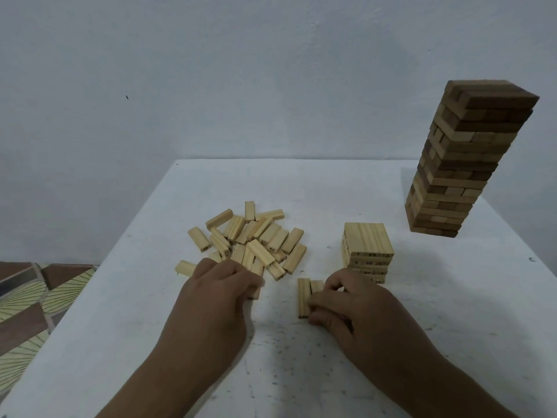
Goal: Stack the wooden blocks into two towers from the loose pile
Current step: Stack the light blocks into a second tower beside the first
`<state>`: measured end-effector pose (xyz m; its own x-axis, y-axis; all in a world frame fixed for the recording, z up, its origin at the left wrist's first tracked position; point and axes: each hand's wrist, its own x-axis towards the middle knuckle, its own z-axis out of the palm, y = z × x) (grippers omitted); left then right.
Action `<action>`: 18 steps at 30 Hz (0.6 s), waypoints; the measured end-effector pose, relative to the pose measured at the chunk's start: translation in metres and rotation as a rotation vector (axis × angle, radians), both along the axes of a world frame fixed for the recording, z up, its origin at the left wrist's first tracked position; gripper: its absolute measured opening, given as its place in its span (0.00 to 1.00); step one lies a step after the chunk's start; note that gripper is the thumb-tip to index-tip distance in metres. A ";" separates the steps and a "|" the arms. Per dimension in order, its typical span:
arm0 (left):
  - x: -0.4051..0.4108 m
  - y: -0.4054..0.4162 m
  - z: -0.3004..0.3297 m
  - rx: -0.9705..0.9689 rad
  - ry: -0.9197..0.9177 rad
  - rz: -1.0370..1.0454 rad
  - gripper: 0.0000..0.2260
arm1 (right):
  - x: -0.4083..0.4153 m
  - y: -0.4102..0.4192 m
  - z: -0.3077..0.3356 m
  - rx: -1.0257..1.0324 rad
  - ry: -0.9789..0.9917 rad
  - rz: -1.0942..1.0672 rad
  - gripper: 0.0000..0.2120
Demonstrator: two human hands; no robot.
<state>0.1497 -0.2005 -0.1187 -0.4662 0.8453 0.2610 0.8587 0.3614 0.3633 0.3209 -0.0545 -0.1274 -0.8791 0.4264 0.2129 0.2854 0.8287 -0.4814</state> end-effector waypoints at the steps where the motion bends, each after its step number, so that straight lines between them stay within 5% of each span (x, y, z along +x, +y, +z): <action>1: 0.001 -0.001 0.000 0.014 -0.001 -0.004 0.17 | 0.000 0.000 -0.001 0.000 0.007 -0.004 0.12; 10: 0.006 -0.002 -0.008 0.110 -0.076 -0.217 0.11 | 0.000 -0.001 -0.003 0.046 0.023 0.004 0.15; 18: 0.002 0.008 -0.006 -0.007 -0.177 -0.313 0.07 | -0.002 -0.001 -0.003 0.083 0.054 0.025 0.16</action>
<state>0.1518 -0.1924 -0.1242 -0.2218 0.9558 0.1932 0.8520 0.0937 0.5150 0.3191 -0.0554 -0.1307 -0.8755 0.3836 0.2939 0.2397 0.8728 -0.4251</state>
